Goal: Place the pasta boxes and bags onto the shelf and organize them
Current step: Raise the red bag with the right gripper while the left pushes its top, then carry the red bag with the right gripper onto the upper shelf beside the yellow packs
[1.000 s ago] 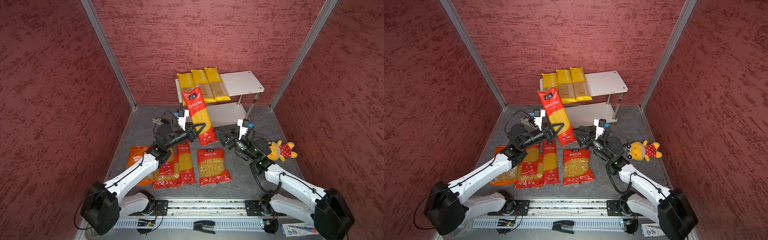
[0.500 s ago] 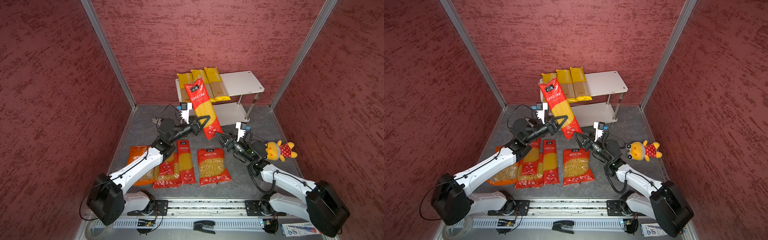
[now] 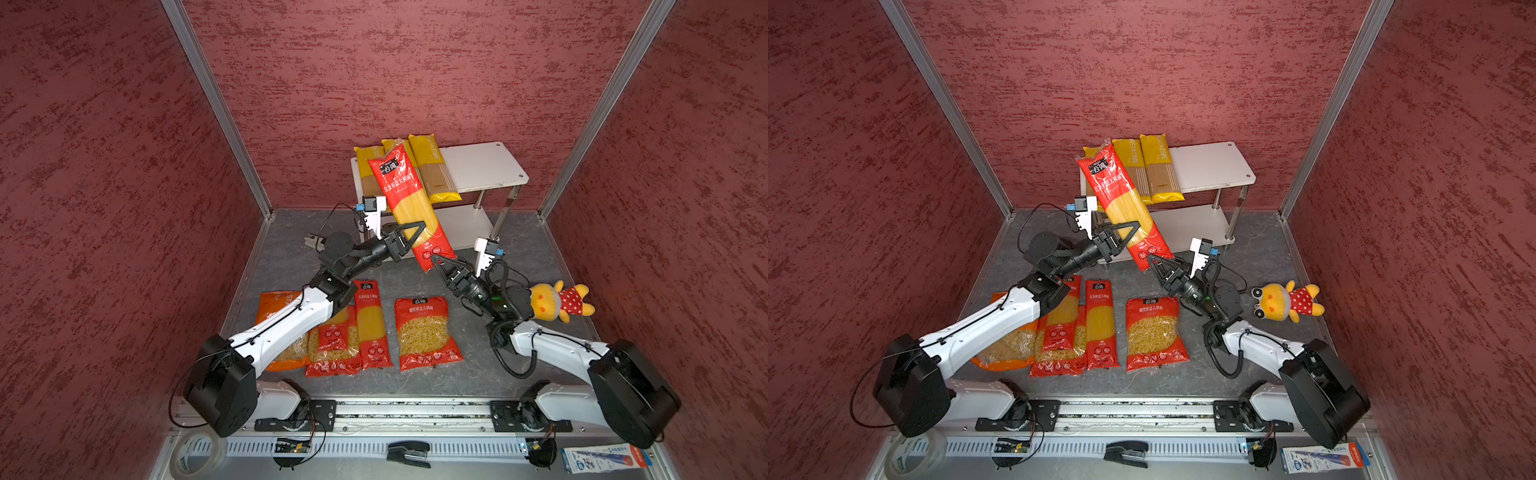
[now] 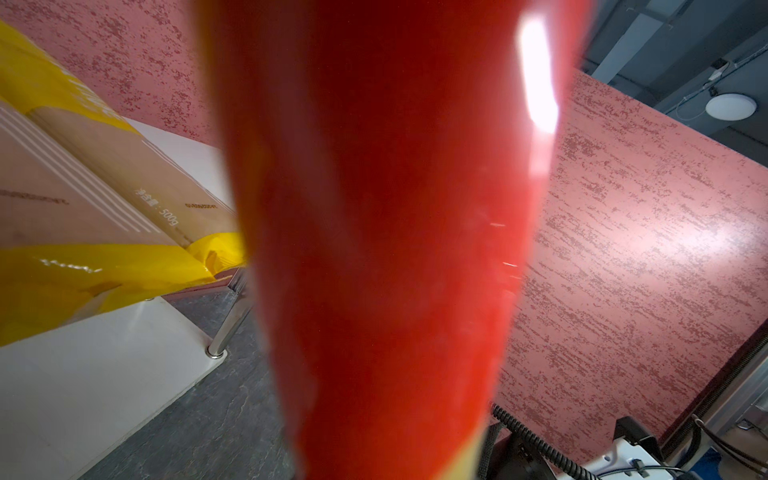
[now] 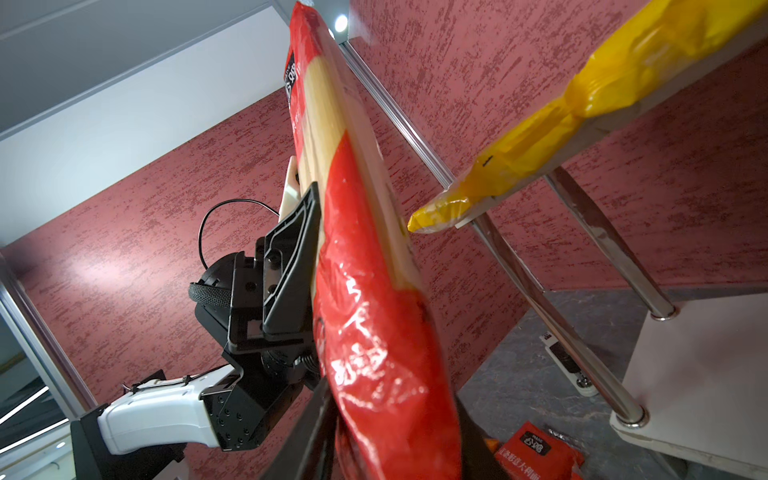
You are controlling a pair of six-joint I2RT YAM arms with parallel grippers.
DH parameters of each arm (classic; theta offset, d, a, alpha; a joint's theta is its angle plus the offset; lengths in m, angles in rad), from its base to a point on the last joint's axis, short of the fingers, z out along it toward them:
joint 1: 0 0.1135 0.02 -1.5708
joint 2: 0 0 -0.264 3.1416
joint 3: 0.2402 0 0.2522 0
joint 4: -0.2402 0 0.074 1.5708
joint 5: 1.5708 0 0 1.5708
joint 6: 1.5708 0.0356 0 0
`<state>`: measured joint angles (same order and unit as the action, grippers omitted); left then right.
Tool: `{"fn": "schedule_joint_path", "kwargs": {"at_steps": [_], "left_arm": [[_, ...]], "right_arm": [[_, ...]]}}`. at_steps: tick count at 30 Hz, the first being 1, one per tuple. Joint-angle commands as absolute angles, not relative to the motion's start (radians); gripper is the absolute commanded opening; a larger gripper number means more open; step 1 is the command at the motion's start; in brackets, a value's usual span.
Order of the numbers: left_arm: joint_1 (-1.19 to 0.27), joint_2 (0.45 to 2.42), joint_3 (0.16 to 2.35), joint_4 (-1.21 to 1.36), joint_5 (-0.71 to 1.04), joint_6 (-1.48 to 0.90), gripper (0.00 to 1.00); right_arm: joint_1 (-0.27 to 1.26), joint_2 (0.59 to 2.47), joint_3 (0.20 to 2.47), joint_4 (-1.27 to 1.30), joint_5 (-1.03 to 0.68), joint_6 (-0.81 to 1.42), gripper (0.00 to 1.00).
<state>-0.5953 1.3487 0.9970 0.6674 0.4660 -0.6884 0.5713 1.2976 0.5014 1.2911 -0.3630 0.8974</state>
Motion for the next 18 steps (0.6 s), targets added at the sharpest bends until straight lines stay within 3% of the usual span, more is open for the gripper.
{"fn": "schedule_joint_path", "kwargs": {"at_steps": [1,10,18], "left_arm": [[-0.600,1.339,1.056,0.816,0.469,-0.708,0.07],[-0.578,1.346,1.064,0.798,0.445,-0.757,0.17],[-0.538,1.362,1.113,0.760,0.480,-0.785,0.49]], "right_arm": [[0.566,1.308,0.529,1.407,-0.355,0.936,0.24],[0.566,1.345,0.538,1.486,-0.364,0.985,0.05],[0.566,1.393,0.595,1.590,-0.334,1.036,0.00]]}}
